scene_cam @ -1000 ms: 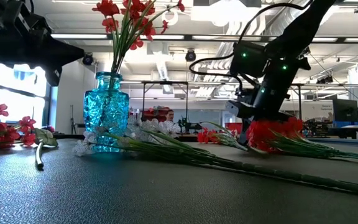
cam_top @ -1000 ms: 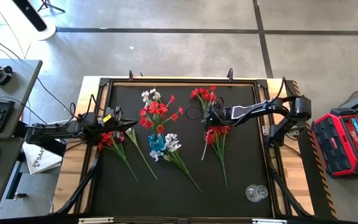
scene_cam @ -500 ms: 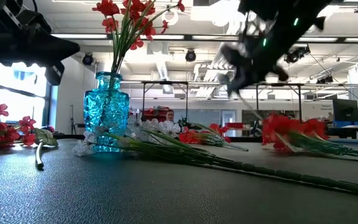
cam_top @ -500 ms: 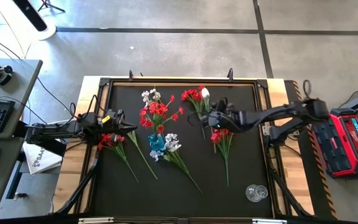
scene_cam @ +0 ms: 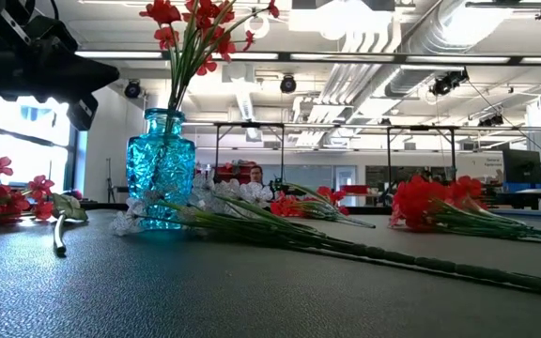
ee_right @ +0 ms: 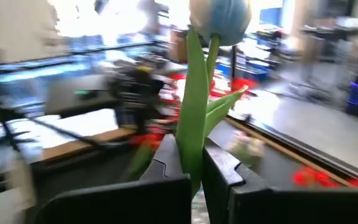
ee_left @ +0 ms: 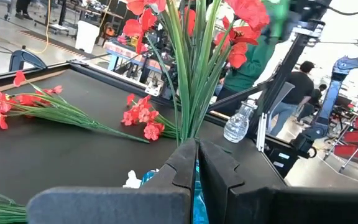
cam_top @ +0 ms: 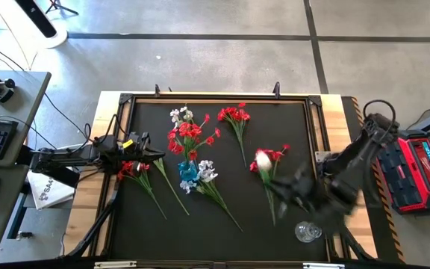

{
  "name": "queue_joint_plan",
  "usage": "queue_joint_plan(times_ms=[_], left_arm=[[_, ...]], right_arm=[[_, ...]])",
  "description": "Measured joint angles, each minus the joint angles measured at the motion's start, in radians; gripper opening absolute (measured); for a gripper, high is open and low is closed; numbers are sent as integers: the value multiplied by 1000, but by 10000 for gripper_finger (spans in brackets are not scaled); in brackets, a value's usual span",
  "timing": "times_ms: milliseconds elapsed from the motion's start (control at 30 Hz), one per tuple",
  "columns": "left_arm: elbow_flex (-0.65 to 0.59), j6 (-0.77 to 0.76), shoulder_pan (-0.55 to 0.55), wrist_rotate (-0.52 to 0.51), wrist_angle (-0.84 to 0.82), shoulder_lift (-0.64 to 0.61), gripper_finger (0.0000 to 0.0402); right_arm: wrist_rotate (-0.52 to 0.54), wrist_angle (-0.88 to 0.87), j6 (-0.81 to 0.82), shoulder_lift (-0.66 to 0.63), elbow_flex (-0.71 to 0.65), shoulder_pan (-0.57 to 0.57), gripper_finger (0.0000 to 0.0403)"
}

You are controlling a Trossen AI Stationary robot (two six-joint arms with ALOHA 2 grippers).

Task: Sort flowers into vase by color
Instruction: Put the white flower into the transparent vase

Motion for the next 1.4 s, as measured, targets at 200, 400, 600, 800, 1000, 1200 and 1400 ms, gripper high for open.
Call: queue_joint_plan(times_ms=[200, 400, 600, 800, 1000, 1200, 1400], left_arm=[[0, 0, 0, 0, -1, 0, 7], [0, 0, 0, 0, -27, 0, 7], [0, 0, 0, 0, -29, 0, 7], [0, 0, 0, -1, -29, 0, 7], [0, 0, 0, -1, -29, 0, 7], [0, 0, 0, -1, -29, 0, 7], [0, 0, 0, -3, -29, 0, 7]], right_arm=[[176, -3, -107, 84, 92, 273, 0], [183, -8, -160, 131, 103, 383, 0], [185, -15, -262, 117, 103, 384, 0], [185, -22, -335, 63, 103, 425, 0], [185, -231, -201, 41, 103, 432, 0], [184, -479, 40, 40, 102, 431, 0], [184, -467, 74, 38, 101, 451, 0]])
